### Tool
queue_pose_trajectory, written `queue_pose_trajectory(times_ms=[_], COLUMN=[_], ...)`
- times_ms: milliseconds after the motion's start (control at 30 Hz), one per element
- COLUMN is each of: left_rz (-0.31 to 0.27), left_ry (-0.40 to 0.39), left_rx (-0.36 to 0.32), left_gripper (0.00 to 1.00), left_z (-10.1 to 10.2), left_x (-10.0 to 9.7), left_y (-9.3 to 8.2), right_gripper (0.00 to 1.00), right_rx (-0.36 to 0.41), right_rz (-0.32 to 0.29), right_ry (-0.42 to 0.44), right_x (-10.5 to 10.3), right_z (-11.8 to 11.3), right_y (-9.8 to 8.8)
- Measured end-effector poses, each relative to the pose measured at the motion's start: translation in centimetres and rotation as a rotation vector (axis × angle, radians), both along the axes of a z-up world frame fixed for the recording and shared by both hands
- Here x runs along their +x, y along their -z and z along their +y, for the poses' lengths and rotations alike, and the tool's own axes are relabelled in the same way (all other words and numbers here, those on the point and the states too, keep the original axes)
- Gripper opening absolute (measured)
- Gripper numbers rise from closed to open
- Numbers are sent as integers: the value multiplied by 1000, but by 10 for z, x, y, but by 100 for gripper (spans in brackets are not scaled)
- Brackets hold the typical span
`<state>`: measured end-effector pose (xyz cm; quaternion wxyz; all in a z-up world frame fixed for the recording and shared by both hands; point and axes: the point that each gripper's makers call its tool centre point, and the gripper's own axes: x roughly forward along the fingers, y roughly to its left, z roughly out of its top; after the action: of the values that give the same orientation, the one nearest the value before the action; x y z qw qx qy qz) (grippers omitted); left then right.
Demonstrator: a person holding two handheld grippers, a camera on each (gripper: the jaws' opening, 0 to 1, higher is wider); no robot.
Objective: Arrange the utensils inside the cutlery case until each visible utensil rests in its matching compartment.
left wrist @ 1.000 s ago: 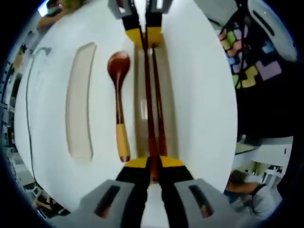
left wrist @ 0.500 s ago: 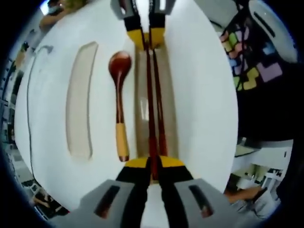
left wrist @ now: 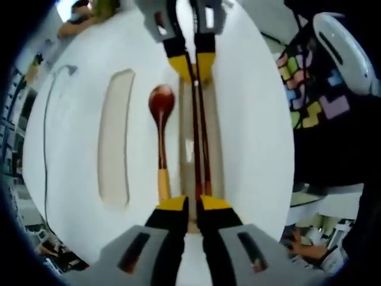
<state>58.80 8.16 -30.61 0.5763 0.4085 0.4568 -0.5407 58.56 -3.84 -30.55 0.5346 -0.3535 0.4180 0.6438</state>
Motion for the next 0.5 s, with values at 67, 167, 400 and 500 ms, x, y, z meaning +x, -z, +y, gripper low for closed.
queue_pose_trajectory(times_ms=[67,167,400,500], left_rz=[-5,5,-16,-30], left_ry=[-13,-49,-87,-87], left_rx=[-18,-35,-85,-94], left_gripper=[7,8,11,17], left_z=[-3,-8,-24,-30], left_x=[5,8,21,26], left_y=[-1,-1,-4,-2], right_gripper=[3,3,5,6], right_rx=[1,4,57,102], right_rz=[-16,-49,-130,-154], right_ry=[0,-2,22,44], right_x=[2,8,26,33], right_z=[-1,-4,-4,0], right_y=[-1,-5,-14,-18])
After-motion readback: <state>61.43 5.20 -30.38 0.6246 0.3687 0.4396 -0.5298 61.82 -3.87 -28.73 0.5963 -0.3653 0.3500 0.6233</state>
